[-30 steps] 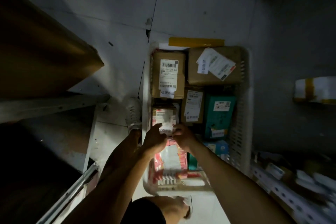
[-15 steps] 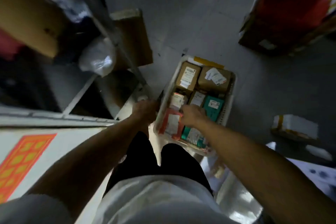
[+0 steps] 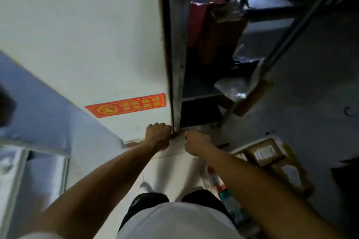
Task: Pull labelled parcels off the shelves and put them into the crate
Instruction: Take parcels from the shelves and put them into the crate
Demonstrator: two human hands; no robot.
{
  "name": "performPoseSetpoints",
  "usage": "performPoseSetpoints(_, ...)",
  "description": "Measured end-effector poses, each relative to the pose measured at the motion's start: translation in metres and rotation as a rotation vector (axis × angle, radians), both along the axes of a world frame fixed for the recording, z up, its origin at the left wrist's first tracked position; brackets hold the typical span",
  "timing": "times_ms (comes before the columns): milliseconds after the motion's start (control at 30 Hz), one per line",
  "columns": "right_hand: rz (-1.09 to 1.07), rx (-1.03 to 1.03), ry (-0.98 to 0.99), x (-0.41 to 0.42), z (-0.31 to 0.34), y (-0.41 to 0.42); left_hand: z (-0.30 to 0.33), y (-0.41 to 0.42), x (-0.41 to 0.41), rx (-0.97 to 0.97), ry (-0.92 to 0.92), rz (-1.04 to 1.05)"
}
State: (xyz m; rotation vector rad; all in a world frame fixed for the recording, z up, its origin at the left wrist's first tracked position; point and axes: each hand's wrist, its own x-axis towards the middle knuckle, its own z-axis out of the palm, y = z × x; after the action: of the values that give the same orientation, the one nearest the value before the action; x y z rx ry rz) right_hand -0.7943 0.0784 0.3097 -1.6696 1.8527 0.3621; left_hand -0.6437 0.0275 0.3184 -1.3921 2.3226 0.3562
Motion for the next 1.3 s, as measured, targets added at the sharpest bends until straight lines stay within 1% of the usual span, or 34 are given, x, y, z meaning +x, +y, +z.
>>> performPoseSetpoints(200, 0.468, -0.049, 0.065, 0.147, 0.02, -0.052, 0.022, 0.012, 0.155, -0.058, -0.063, 0.341)
performPoseSetpoints(333, 0.766, -0.133, 0.044, 0.245, 0.038, -0.066, 0.041, 0.042, 0.243, -0.098, -0.148, 0.603)
performPoseSetpoints(433, 0.966, -0.23, 0.003, 0.317, 0.057, -0.063, 0.058, 0.074, 0.297, -0.129, -0.222, 0.81)
performPoseSetpoints(533, 1.174, -0.282, -0.029, 0.384, 0.078, -0.044, 0.077, 0.117, 0.34, -0.186, -0.263, 1.03)
performPoseSetpoints(667, 1.407, -0.341, -0.052, 0.463, 0.101, -0.005, 0.095, 0.181, 0.386, -0.24, -0.31, 1.246)
performPoseSetpoints(900, 1.66, -0.376, -0.109, 0.563, 0.125, 0.087, 0.117, 0.298, 0.443, -0.254, -0.343, 1.576)
performPoseSetpoints(1000, 1.739, -0.383, -0.121, 0.598, 0.129, 0.124, 0.119, 0.344, 0.466, -0.299, -0.346, 1.681)
performPoseSetpoints(1300, 1.889, -0.366, -0.176, 0.675, 0.136, 0.225, 0.117, 0.444, 0.491, -0.364, -0.226, 1.947)
